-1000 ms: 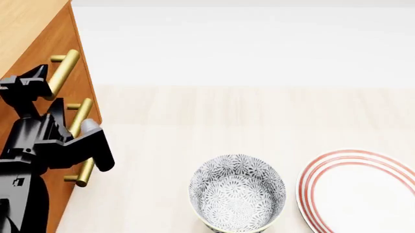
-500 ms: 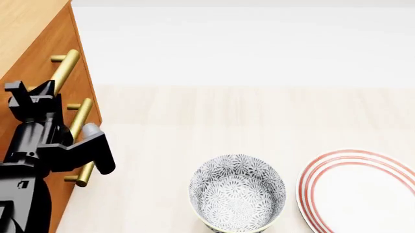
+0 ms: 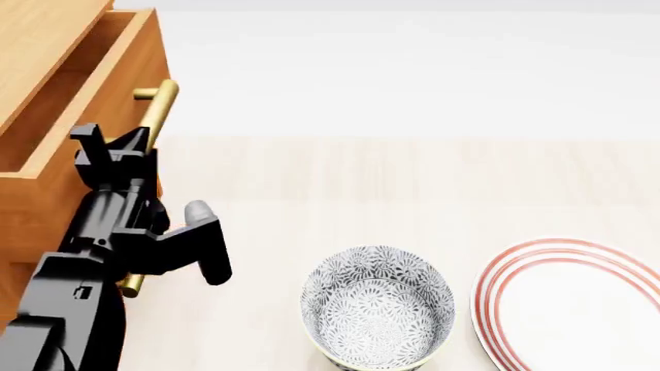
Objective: Open the top drawer of the cabinet.
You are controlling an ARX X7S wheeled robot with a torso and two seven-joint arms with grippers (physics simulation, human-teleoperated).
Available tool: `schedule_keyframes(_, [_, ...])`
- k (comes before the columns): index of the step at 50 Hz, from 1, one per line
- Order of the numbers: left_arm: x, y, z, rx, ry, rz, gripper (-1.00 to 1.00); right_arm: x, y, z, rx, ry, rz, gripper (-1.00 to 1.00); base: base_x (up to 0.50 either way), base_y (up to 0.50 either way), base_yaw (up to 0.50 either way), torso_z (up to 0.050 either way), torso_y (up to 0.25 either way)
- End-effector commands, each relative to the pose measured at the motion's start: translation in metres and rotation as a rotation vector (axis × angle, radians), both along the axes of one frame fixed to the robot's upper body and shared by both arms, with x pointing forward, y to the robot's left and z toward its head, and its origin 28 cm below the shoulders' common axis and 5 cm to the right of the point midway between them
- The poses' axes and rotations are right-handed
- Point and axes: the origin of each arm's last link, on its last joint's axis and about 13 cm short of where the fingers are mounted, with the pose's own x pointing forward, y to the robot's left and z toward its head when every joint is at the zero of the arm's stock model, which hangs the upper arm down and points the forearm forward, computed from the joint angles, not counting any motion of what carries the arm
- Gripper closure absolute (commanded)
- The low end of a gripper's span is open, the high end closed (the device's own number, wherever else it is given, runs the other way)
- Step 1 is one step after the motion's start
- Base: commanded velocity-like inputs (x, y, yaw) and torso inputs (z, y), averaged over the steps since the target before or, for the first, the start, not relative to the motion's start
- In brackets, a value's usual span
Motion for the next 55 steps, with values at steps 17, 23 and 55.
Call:
schedule_keyframes(17, [-0.003, -0.065, 0.022, 0.037, -0.037, -0.225, 1.0, 0.002, 0.001, 0.001, 0.014, -0.013, 0.016, -1.0, 0.0, 0.0, 0.0, 0.0, 0.0])
schedule_keyframes(23, [-0.006, -0.07, 0.023, 0.041, -0.041, -0.246, 1.0, 0.002, 0.001, 0.001, 0.013, -0.013, 0.018, -1.0, 0.0, 0.0, 0.0, 0.0, 0.0])
schedule_keyframes(55, [-0.041, -0.103, 0.039, -0.154, -0.055, -0.446, -1.0, 0.004, -0.001, 0.001, 0.019, -0.008, 0.007, -1.0, 0.0, 0.0, 0.0, 0.0, 0.002])
